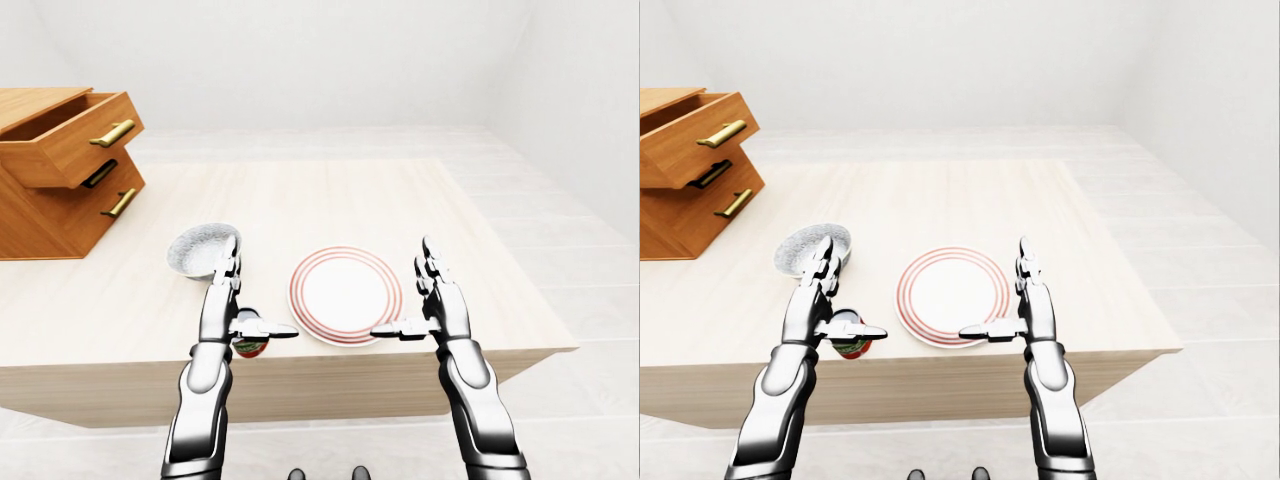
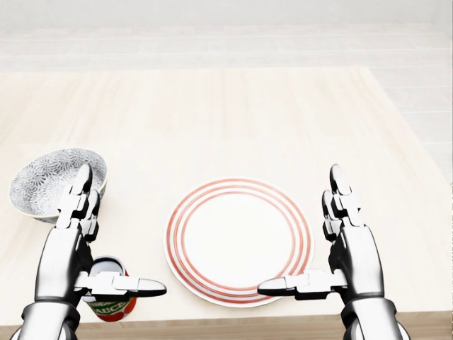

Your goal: Put the bowl on the plate.

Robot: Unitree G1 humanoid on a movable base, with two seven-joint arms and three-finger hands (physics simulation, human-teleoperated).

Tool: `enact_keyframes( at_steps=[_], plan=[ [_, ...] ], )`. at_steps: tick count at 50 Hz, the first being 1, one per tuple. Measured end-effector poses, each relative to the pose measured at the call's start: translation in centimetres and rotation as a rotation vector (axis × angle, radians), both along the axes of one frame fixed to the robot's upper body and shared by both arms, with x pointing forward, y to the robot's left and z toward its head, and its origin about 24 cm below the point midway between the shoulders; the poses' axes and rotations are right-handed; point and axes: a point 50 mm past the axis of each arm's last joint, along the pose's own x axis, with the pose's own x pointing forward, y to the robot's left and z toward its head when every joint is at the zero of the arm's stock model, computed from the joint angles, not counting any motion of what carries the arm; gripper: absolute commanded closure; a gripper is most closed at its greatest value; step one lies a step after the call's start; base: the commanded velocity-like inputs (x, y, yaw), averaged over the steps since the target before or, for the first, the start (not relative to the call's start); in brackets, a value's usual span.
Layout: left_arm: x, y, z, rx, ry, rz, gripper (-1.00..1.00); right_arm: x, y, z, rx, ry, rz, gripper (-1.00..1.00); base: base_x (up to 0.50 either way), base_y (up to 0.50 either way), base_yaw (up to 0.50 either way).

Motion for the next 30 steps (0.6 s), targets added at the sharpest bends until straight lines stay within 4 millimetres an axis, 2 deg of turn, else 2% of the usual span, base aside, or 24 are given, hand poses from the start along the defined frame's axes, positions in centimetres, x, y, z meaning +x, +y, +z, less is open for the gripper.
enact_keyframes(
  at_steps=[15, 30],
  plan=[
    [0.15, -0.06, 0.2, 0.002, -0.008, -0.004, -1.0, 0.19, 0.04, 0.37, -0.004, -0.015, 0.004, -1.0, 0.0, -0.02, 0.0],
    [0.23, -0.06, 0.32, 0.005, -0.012, -0.006, -1.0, 0.22, 0.06, 0.53, -0.008, -0.022, 0.007, -1.0, 0.16, 0.0, 0.0]
  ],
)
